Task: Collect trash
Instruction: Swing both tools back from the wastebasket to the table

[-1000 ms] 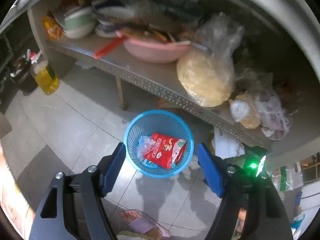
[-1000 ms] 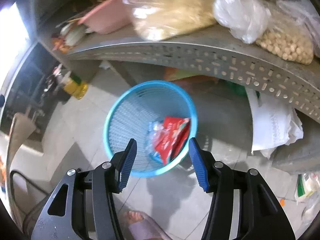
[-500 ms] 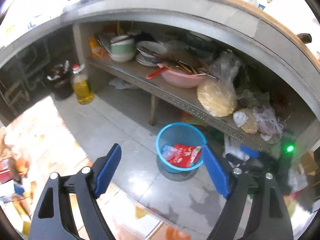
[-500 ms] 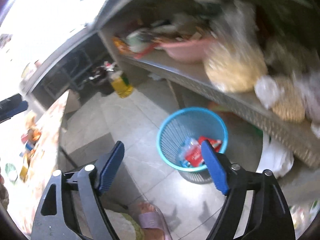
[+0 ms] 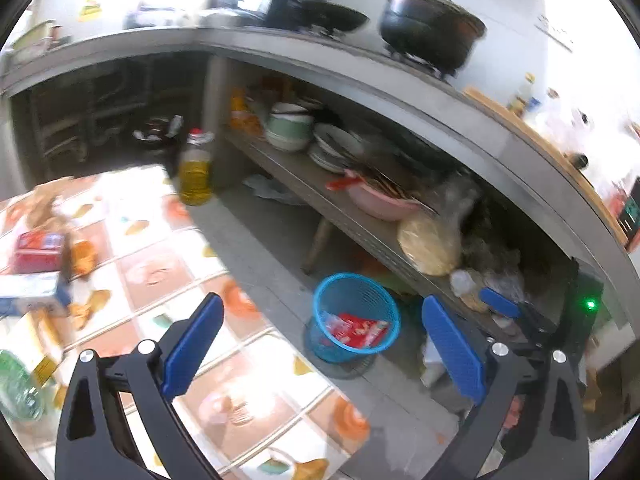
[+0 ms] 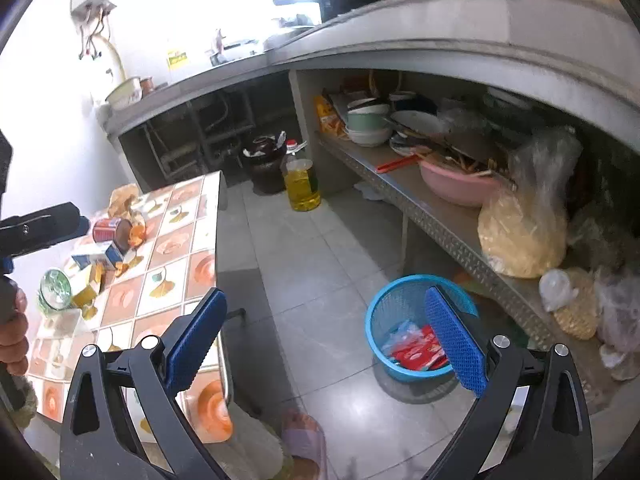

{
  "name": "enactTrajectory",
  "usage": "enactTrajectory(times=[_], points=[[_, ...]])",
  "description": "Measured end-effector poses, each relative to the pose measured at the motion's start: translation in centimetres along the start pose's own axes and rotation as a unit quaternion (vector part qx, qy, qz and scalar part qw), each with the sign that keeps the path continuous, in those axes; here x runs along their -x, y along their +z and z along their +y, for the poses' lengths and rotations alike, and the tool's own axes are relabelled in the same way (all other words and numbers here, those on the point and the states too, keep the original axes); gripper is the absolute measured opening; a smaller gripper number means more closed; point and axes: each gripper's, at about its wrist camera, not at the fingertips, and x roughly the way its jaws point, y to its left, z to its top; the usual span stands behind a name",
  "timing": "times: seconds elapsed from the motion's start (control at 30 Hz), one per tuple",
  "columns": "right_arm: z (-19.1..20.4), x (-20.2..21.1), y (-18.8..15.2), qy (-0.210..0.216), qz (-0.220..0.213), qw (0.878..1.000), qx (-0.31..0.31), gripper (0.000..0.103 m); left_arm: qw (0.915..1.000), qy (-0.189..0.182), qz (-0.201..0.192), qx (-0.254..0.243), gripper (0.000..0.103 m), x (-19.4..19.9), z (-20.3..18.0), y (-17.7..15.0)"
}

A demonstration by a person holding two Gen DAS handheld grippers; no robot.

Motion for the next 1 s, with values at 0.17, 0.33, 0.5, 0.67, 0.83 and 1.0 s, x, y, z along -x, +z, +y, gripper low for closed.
enactTrajectory(times=[0.17,0.33,0.5,0.67,0.83,1.0], points=[[1.9,0.6,0.3,-0.014,0.006,1.0,0.012,0.095,0.9992,0.021,-0.026,0.021,0.097,3.0,2.1,-1.5],[4.4,1.6,0.5,0.006,0.009,0.999,0.042,0.095,0.9964,0.041,-0.052,0.053,0.097,6.1,4.5,-3.2],[7.7,2.5,0.6,0.007,-0.006,0.996,0.083,0.095,0.9935,0.07,-0.066,0.061,0.097,8.6,6.7,-5.1],[10.6,3.1,1.0,0.023,-0.023,0.992,0.119,0.095,0.9894,0.096,-0.069,0.084,0.097,10.8,9.5,-8.0],[12.4,3.0,1.2,0.093,-0.031,0.989,0.108,0.095,0.9813,0.127,-0.074,0.124,0.097,13.6,12.1,-11.3],[15.0,1.2,1.4,0.166,0.004,0.982,0.088,0.095,0.9735,0.165,-0.074,0.141,0.097,15.4,13.8,-14.5]])
